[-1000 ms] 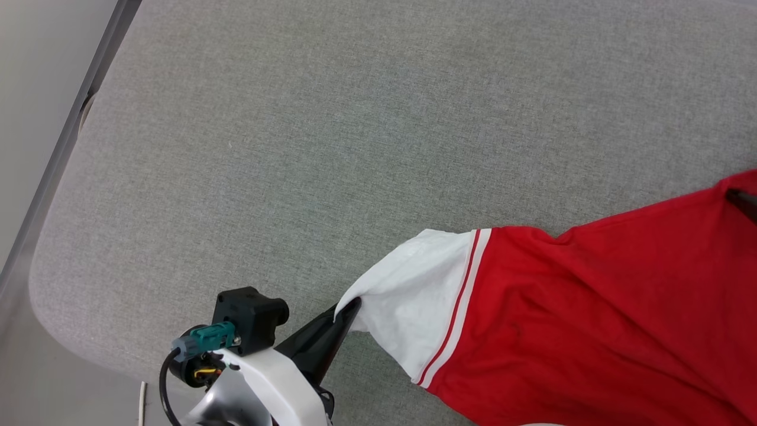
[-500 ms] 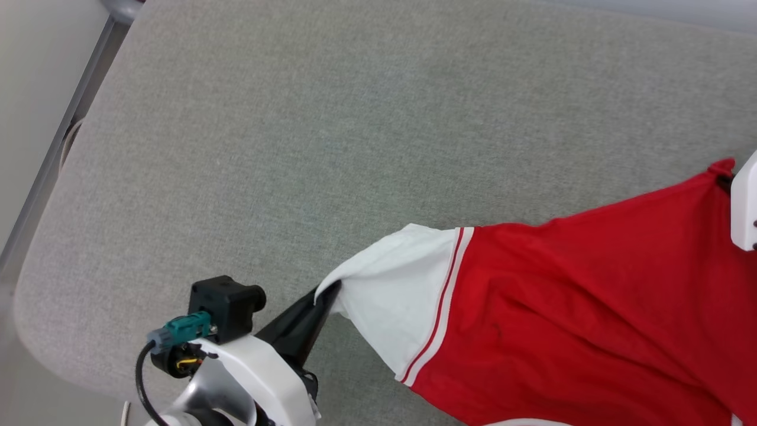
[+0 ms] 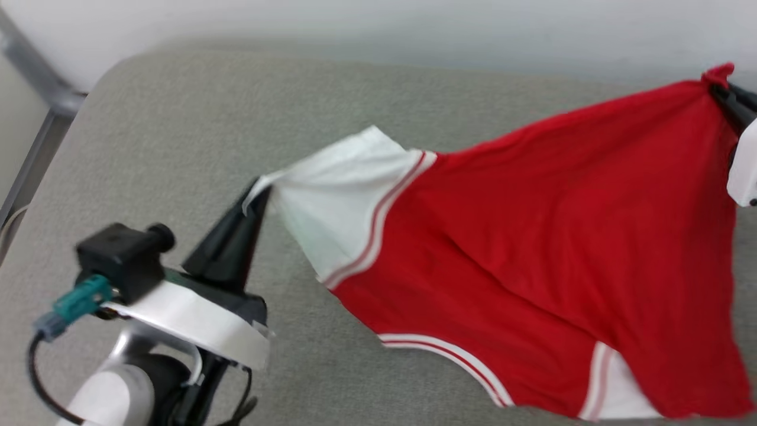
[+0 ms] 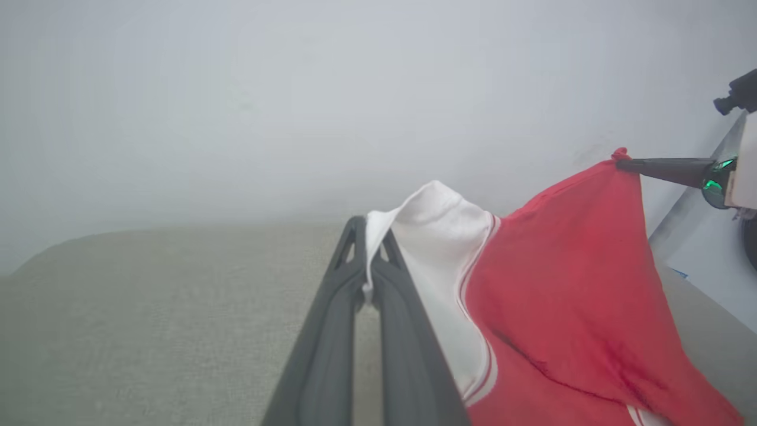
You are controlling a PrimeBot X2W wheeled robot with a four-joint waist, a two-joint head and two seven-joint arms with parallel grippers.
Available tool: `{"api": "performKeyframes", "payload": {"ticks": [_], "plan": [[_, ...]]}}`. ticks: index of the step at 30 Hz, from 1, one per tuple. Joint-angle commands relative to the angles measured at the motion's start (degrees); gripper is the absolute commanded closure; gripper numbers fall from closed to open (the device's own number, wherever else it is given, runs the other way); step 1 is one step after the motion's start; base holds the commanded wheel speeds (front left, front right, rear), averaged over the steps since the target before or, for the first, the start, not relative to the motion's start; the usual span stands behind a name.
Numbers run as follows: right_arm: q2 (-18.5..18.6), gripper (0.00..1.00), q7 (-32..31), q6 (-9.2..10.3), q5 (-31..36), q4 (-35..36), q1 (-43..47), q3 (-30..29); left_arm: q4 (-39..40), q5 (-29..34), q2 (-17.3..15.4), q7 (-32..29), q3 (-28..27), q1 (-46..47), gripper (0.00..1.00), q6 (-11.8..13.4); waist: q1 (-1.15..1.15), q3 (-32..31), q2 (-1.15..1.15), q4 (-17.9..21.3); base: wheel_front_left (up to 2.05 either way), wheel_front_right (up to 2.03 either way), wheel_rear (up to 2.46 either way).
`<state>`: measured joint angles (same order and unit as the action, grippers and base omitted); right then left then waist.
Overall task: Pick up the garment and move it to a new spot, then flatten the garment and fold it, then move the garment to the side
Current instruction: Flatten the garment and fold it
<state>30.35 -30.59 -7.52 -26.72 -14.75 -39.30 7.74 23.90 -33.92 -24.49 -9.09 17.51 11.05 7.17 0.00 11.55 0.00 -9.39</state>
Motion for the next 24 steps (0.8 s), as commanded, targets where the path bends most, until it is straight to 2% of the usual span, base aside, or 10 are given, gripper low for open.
{"api": "performKeyframes", "payload": {"ticks": [1, 9, 18, 24], "plan": [[-0.17, 1.0, 0.81, 0.06, -0.29, 0.9, -0.8, -0.22, 0.35, 0.56, 0.2, 0.79, -0.71, 1.12, 1.0, 0.4, 0.0, -2.12, 0.0, 2.29, 0.0, 0.0, 0.0], [-2.44, 1.0, 4.04, 0.06, 0.14, 8.06, 0.29, -2.44, 1.6, 2.13, 0.82, 5.6, -5.3, 5.41, 1.0, 2.51, 0.0, -5.11, 0.0, 6.0, 0.0, 0.0, 0.0], [-6.63, 1.0, 4.11, 0.06, 0.73, 15.92, 2.79, -6.93, 2.55, 3.73, 1.89, 11.44, -10.19, 10.36, 1.0, 4.88, 0.0, -7.0, 0.0, 8.8, 0.0, 0.0, 0.0], [-9.53, 1.0, 3.63, 0.06, 1.85, 21.01, 3.87, -9.23, 2.99, 5.63, 0.77, 13.77, -11.76, 14.57, 1.0, 4.77, 0.0, -6.33, 0.0, 10.44, 0.0, 0.0, 0.0]]}}
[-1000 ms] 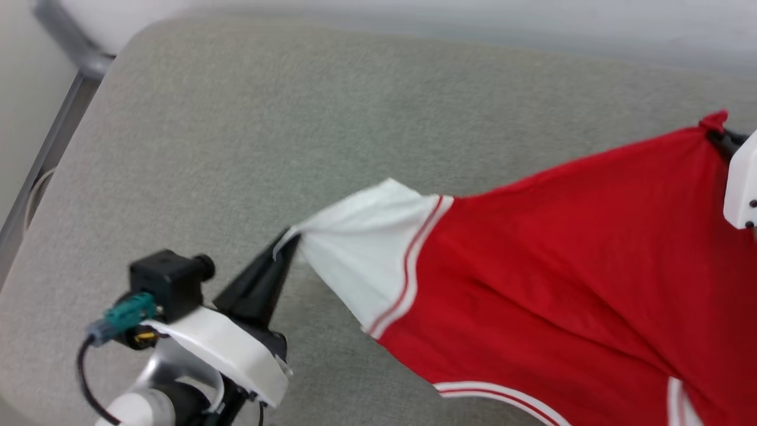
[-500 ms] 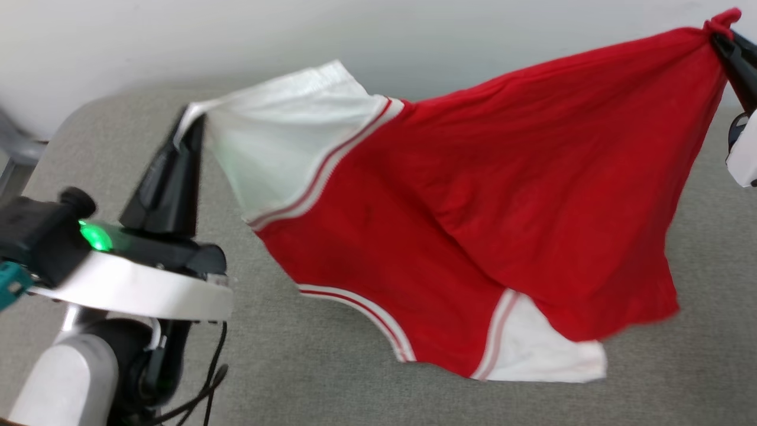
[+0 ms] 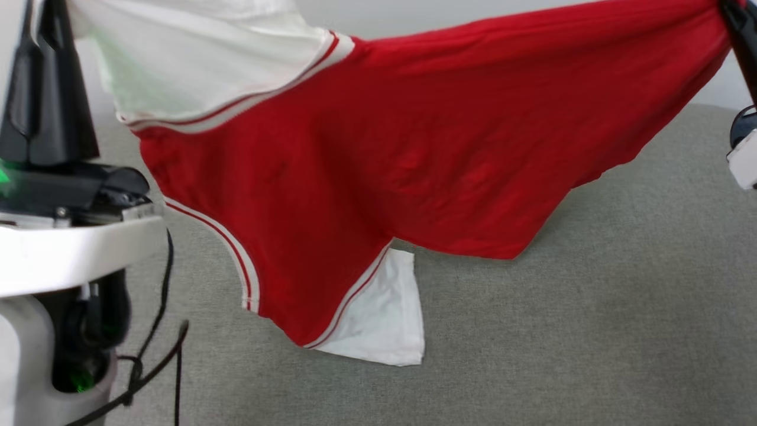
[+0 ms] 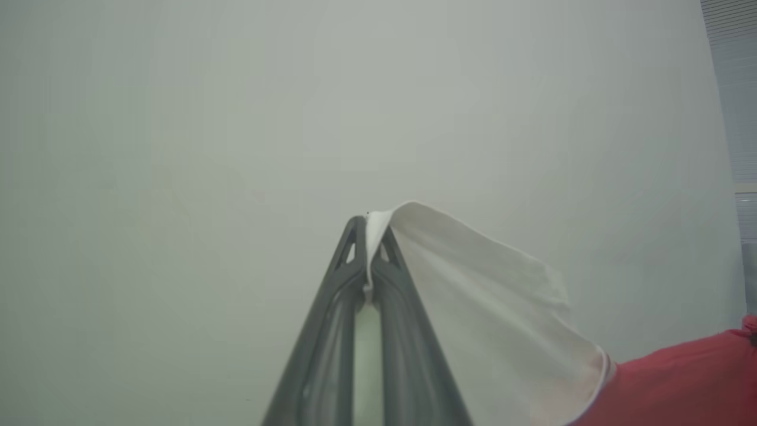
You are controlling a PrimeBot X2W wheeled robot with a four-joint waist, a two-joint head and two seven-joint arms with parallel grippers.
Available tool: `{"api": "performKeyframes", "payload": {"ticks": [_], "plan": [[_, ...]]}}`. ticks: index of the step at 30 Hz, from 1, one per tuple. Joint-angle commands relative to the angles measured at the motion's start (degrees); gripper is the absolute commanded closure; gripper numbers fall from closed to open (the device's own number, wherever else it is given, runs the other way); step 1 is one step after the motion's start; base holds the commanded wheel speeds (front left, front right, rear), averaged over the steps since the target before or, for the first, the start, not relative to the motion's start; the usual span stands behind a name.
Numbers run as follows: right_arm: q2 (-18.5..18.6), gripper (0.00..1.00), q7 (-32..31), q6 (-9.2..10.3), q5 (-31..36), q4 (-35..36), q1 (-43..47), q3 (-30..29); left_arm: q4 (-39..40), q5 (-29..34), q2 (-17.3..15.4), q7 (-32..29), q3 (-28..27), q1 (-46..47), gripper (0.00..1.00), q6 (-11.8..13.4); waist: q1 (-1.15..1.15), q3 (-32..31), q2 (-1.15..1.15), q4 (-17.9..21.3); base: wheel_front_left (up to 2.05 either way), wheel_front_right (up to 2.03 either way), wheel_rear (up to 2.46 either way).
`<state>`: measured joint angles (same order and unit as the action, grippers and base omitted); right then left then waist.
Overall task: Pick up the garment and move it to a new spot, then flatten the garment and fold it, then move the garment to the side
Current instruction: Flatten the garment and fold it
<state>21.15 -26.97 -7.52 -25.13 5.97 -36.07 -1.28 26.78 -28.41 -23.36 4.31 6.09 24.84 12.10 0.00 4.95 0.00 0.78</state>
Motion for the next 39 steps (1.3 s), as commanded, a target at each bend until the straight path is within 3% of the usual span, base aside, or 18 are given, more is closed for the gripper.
{"api": "performKeyframes", "payload": {"ticks": [1, 13, 20, 26, 31, 36, 39], "plan": [[-0.93, 1.0, 0.04, 0.06, 0.44, 0.91, 0.67, -0.79, 0.02, 0.5, -0.82, 0.41, -0.48, 1.63, 1.0, -0.32, 0.0, 0.53, 0.0, 0.51, 0.0, 0.0, 0.0], [-3.23, 1.0, -0.97, 0.06, 3.29, 4.67, -5.54, -5.5, -3.18, 2.57, -7.25, -4.28, -1.28, 18.97, 1.0, -3.76, 0.0, 8.71, 0.0, 2.19, 0.0, 0.0, 0.0], [-0.74, 1.0, 0.45, 0.07, 6.88, 2.47, -13.47, -4.37, -9.87, 3.32, -11.73, -8.36, -0.35, 31.71, 1.0, -7.43, 0.0, 17.07, 0.0, 2.3, 0.0, 0.0, 0.0], [-0.06, 1.0, 3.28, 0.08, 9.01, -5.42, -26.21, -3.66, -21.28, 5.11, -15.15, -10.37, 1.89, 47.3, 1.0, -12.45, 0.0, 24.98, 0.0, 2.21, 0.0, 0.0, 0.0], [0.34, 1.0, 8.29, 0.1, 12.51, -16.42, -38.26, -2.36, -33.59, 8.15, -15.32, -9.37, 4.93, 62.75, 1.0, -15.71, 0.0, 29.64, 0.0, 2.12, 0.0, 0.0, 0.0], [-0.87, 1.0, 14.62, 0.12, 16.57, -27.44, -49.68, -2.95, -45.72, 9.35, -12.89, -5.02, 6.0, 74.86, 1.0, -16.47, 0.0, 32.61, 0.0, 1.83, 0.0, 0.0, 0.0], [-1.52, 1.0, 17.63, 0.13, 18.59, -33.55, -54.72, -3.2, -51.45, 9.45, -10.71, -2.02, 6.01, 79.48, 1.0, -15.63, 0.0, 34.14, 0.0, 1.16, 0.0, 0.0, 0.0]]}}
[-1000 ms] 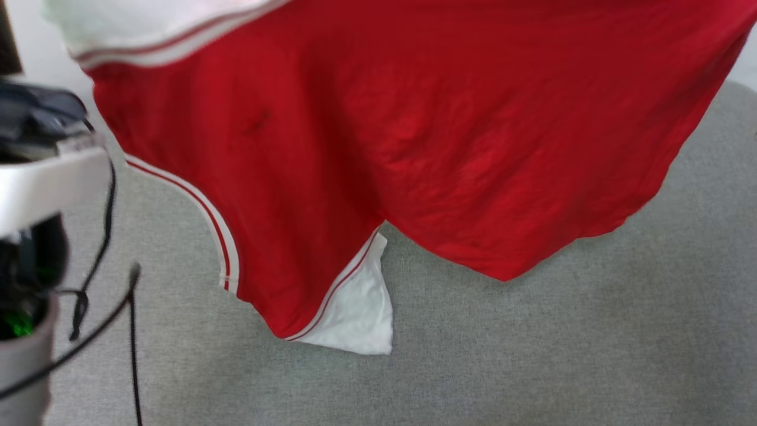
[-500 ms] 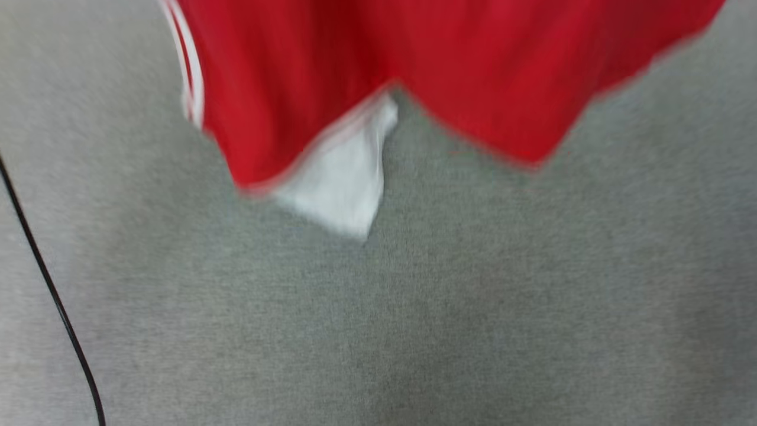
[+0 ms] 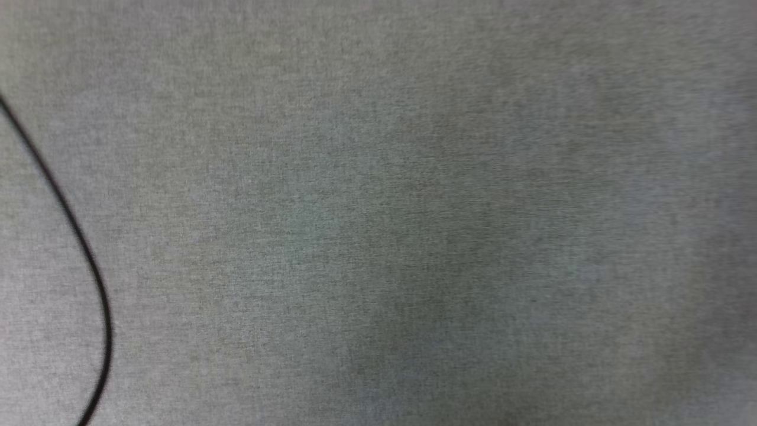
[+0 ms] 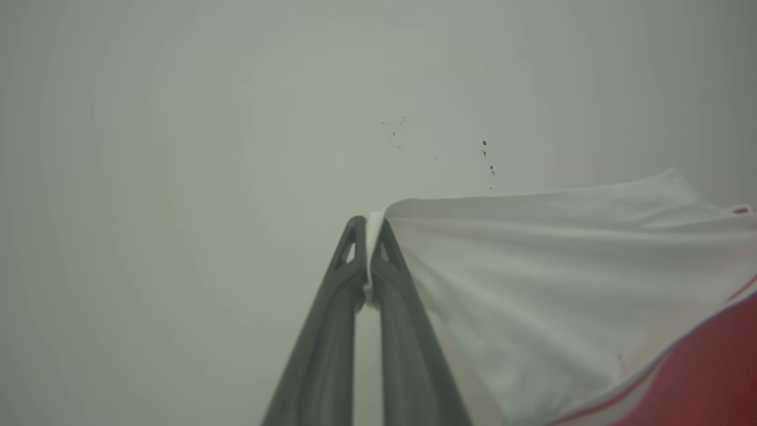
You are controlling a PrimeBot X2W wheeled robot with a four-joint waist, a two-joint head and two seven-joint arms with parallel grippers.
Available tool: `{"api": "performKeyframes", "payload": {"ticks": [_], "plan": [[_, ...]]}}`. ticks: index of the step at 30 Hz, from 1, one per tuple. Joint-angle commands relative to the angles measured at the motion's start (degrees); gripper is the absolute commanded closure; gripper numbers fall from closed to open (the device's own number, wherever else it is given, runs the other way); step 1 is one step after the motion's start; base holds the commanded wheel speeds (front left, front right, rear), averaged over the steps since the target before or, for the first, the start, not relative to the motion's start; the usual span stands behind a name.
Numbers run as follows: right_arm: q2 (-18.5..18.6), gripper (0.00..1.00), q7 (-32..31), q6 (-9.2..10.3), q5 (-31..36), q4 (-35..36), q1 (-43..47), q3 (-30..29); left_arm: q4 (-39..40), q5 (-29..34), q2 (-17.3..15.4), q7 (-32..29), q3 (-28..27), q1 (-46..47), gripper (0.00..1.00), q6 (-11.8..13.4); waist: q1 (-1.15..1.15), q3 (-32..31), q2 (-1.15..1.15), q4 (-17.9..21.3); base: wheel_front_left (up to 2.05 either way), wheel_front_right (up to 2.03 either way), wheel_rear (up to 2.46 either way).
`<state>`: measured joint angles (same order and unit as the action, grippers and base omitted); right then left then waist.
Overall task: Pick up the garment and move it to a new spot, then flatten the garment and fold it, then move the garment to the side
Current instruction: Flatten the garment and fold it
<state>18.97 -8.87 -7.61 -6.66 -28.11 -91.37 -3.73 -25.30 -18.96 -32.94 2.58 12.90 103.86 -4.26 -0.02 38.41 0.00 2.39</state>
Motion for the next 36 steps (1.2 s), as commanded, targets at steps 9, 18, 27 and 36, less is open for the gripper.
{"api": "performKeyframes", "payload": {"ticks": [9, 18, 27, 36], "plan": [[-2.37, 1.0, 8.25, 0.2, 3.15, -12.76, -2.68, -1.83, -10.64, -0.58, 4.49, 10.21, 0.99, -3.41, 1.0, 0.41, 0.02, 3.09, 0.0, -2.68, 0.0, 0.0, 0.0], [-4.74, 1.0, 14.49, 0.17, 0.52, -17.93, 6.92, -0.18, -9.79, -3.28, 10.82, 12.65, 1.88, -21.06, 1.0, -0.99, 0.02, 0.2, 0.0, -4.64, 0.0, 0.0, 0.0], [-5.0, 1.0, 16.06, 0.16, -8.35, -17.09, 23.46, 7.44, 3.02, -2.27, 14.31, 12.66, 1.31, -46.81, 1.0, -0.17, 0.02, -8.85, 0.0, -4.75, 0.0, 0.0, 0.0], [-1.8, 1.0, 13.56, 0.15, -20.38, -12.81, 44.01, 15.72, 8.95, -4.67, 13.96, 12.03, 2.41, -72.01, 1.0, 1.52, 0.02, -19.74, 0.0, -5.28, 0.0, 0.0, 0.0]]}}
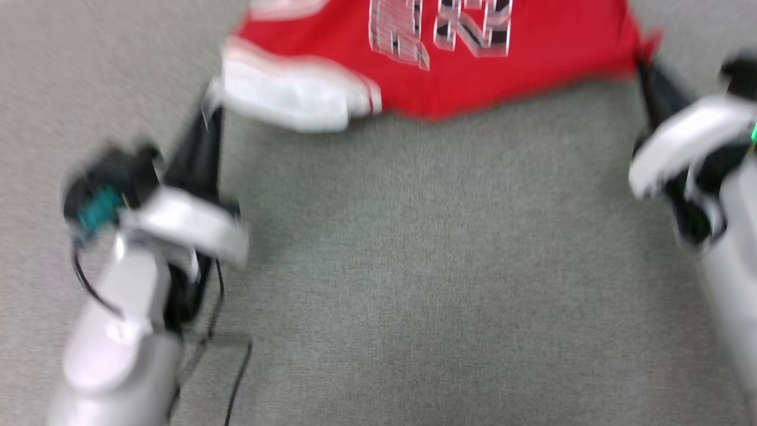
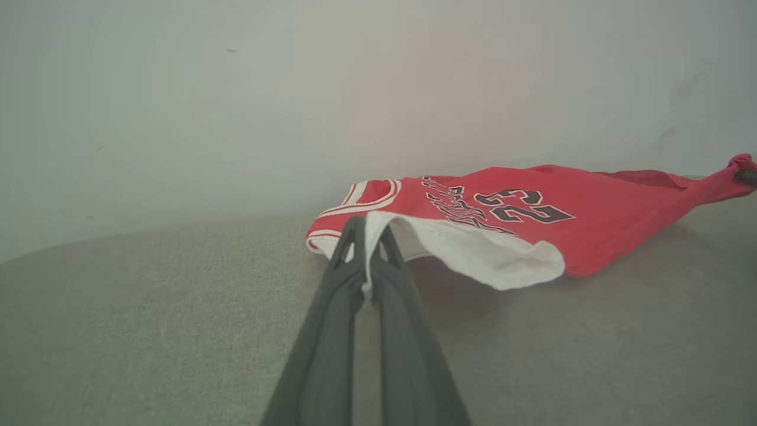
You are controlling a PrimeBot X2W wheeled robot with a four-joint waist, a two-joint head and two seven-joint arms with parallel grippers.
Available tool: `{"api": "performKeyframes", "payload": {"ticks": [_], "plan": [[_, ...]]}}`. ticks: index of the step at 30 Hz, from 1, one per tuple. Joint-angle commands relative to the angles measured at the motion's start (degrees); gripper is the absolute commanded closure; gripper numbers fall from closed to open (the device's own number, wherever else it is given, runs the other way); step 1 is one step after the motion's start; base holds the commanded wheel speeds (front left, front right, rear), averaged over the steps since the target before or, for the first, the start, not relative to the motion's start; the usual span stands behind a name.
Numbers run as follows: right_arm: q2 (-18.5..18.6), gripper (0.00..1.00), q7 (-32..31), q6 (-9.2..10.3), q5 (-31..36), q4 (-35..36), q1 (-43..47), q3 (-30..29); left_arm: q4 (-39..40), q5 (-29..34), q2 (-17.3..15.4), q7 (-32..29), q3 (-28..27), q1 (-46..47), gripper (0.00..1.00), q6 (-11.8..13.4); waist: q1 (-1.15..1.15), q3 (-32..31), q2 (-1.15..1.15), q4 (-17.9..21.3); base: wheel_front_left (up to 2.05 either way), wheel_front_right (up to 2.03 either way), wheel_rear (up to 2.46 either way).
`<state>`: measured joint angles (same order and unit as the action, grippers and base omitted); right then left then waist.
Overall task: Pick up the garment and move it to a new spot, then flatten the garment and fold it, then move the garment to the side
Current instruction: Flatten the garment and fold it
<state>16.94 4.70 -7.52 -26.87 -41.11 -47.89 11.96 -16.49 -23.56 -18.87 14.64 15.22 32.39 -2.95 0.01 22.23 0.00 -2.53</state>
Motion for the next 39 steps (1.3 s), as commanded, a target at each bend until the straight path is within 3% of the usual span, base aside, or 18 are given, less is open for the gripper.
{"api": "performKeyframes", "payload": {"ticks": [1, 15, 25, 35, 39], "plan": [[0.7, 1.0, -0.4, 0.06, -1.44, 0.55, 2.45, 0.3, 0.89, -0.36, -0.33, -0.42, 0.26, -2.78, 1.0, 0.35, -0.01, -4.65, 0.0, -0.45, 0.0, 0.0, 0.0], [3.17, 1.0, -7.03, 0.07, -12.22, 7.12, 23.83, 2.1, 11.07, -3.57, -4.4, -9.23, 2.84, -28.21, 1.0, 2.46, -0.01, -16.11, 0.0, -0.68, 0.0, 0.0, 0.0], [5.16, 1.0, -11.08, 0.06, -15.3, 12.76, 35.18, -0.9, 18.44, -5.07, -7.2, -15.72, 6.97, -39.49, 1.0, 1.51, -0.01, -20.83, 0.0, -1.25, 0.0, 0.0, 0.0], [9.04, 1.0, -21.24, 0.06, -17.49, 23.92, 49.69, -4.9, 24.95, -9.14, -10.0, -23.85, 11.42, -48.0, 1.0, -0.57, -0.01, -23.54, 0.0, -1.21, 0.0, 0.0, 0.0], [8.61, 1.0, -24.46, 0.06, -18.63, 28.54, 54.6, -7.87, 27.14, -10.77, -11.09, -25.35, 11.38, -49.28, 1.0, -1.04, -0.01, -23.61, 0.0, -0.97, 0.0, 0.0, 0.0]]}}
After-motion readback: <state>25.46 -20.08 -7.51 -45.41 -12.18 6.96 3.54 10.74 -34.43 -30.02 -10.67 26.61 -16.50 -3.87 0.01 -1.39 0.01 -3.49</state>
